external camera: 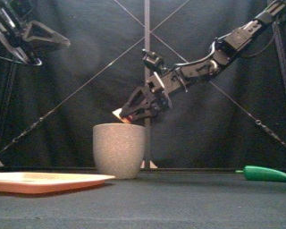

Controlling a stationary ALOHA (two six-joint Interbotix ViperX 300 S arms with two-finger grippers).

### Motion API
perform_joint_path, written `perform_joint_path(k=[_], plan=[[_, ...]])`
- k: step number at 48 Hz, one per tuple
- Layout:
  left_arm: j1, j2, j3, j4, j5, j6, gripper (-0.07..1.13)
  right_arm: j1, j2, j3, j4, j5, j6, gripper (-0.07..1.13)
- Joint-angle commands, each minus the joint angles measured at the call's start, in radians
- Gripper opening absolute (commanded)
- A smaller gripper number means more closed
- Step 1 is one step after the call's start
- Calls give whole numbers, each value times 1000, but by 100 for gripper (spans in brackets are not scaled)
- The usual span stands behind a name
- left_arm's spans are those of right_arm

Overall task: Pick the onion then place it in the grey bowl
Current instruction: Drop onion in the grey bowl and return to neutral

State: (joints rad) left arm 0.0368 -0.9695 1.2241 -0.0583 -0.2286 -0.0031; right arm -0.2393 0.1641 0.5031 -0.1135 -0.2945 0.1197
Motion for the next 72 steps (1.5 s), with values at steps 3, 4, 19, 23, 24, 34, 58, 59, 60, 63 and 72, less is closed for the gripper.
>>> perform_joint_path(k=[3,4,19,23,24,34,58,59,60,63,72], plan=[[2,3,-14,-2,-8,3,-2,5,0,-26,9,-8,0,87],[3,3,-14,-3,-8,3,-2,5,0,-26,14,-6,0,87],[6,3,-12,-3,-9,3,-2,25,-64,-9,11,-6,-3,90],[8,3,-14,-3,-9,3,-2,25,-72,-3,21,-5,-2,90],[8,3,-14,-3,-11,3,-2,25,-75,-2,23,-5,-2,90],[9,3,-5,-3,-9,3,-2,66,-156,38,14,-15,-3,90],[37,3,6,0,-8,5,-2,232,-480,365,-3,-212,-6,90],[40,3,6,0,-8,6,-2,232,-488,376,-3,-218,-6,90],[41,3,8,0,-8,5,-2,232,-492,383,-3,-224,-6,90],[46,3,9,0,-8,6,-2,229,-506,405,-2,-238,-6,90],[54,3,8,3,-9,6,-2,232,-528,422,2,-239,-5,90]])
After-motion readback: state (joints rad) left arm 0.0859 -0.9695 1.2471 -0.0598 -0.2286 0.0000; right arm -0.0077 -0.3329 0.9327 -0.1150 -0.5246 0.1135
